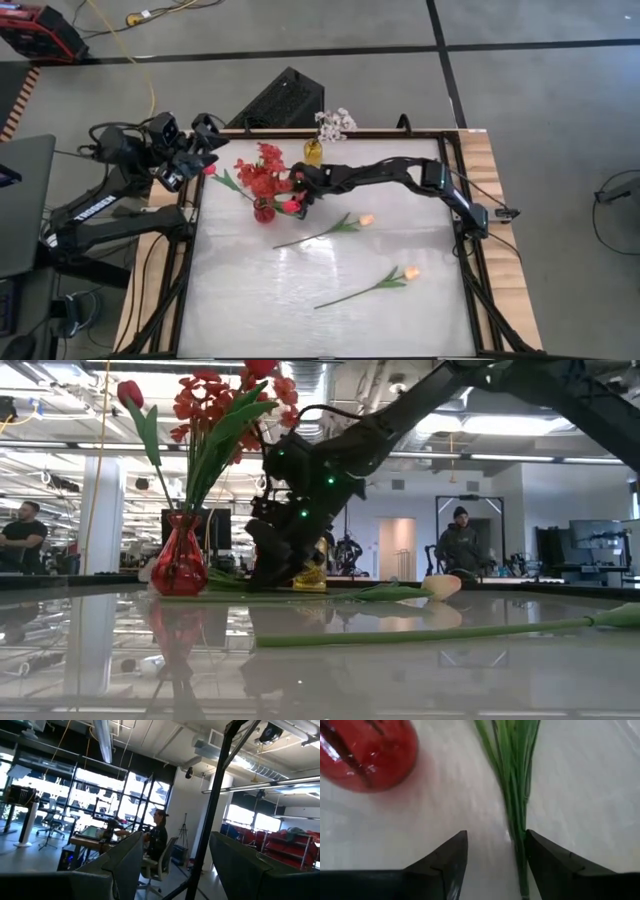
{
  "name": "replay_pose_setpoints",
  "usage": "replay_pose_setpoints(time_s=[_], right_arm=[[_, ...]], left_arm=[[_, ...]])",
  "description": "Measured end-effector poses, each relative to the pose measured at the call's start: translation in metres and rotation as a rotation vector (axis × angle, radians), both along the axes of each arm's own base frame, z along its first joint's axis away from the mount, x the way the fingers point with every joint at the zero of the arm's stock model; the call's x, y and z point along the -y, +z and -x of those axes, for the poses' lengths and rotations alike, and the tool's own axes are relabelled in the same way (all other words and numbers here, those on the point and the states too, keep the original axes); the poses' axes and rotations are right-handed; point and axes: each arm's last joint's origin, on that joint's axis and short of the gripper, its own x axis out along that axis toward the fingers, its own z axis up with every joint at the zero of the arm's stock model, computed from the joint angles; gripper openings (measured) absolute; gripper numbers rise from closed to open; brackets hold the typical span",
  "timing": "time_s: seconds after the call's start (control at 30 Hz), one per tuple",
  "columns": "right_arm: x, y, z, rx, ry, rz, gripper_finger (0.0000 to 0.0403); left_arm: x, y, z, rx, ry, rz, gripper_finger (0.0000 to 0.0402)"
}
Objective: Sort flowers into vase by color
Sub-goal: Put the white flowers into the yellow flower vase
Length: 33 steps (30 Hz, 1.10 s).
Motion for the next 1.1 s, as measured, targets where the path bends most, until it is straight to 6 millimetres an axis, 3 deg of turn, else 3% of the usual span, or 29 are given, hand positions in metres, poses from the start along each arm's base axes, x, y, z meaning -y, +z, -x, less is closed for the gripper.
replay_pose_setpoints(time_s=[0.1,0.33,0.53,0.77,0.9,1.1], right_arm=[[0.0,-0.004,-0.001,-0.059,-0.027,-0.004,0.0188],[-0.004,0.004,0.011,-0.161,-0.044,-0.034,0.0022],[-0.005,0.031,0.029,-0.255,-0.056,-0.033,0.0024],[-0.012,0.075,0.066,-0.34,-0.056,-0.046,0.0016],[-0.017,0.087,0.097,-0.34,-0.098,-0.016,0.0016],[-0.026,0.097,0.158,-0.318,-0.2,-0.052,0.0016]], left_arm=[[0.004,0.001,0.009,0.014,0.027,-0.013,0.0218],[0.011,0.003,0.025,0.035,0.085,-0.038,0.0218],[0.012,0.002,0.027,0.033,0.089,-0.042,0.0218],[0.012,0.002,0.027,0.032,0.094,-0.05,0.0218],[0.012,0.002,0.027,0.033,0.097,-0.057,0.0218],[0.012,0.002,0.027,0.037,0.114,-0.074,0.0218]])
